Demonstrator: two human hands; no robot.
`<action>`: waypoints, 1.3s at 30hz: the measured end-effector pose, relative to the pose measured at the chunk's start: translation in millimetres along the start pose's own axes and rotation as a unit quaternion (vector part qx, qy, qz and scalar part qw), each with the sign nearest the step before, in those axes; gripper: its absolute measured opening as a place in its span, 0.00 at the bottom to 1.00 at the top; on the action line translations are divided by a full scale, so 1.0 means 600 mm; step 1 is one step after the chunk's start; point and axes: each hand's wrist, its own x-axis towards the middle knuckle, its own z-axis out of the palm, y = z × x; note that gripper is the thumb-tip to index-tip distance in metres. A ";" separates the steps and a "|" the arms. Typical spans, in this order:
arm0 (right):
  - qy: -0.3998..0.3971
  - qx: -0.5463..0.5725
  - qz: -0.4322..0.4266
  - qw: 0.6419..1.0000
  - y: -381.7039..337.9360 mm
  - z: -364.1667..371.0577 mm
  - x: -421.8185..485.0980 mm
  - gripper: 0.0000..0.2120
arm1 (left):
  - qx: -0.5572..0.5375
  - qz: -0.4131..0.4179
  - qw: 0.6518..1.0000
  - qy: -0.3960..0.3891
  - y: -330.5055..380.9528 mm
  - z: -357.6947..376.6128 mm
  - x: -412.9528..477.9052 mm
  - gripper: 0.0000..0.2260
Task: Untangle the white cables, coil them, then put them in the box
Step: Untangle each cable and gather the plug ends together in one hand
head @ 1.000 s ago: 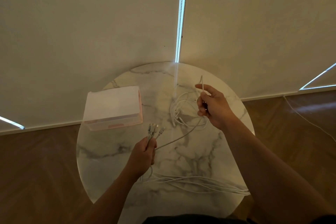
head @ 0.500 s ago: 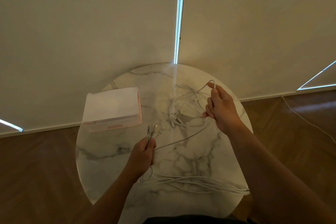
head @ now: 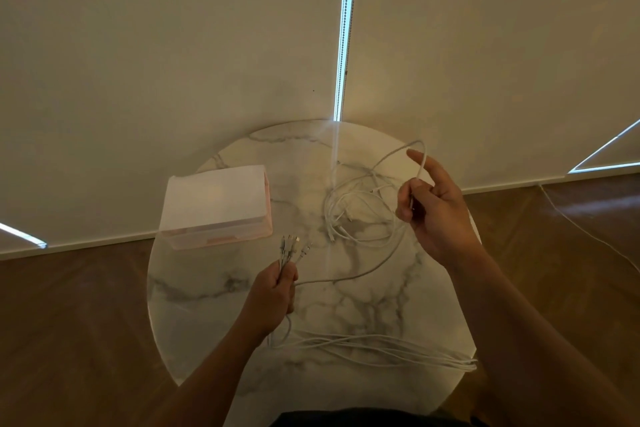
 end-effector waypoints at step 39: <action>-0.173 -0.580 0.070 0.793 0.162 0.033 -0.077 0.09 | -0.156 0.068 0.980 0.107 0.054 -0.013 0.014 0.15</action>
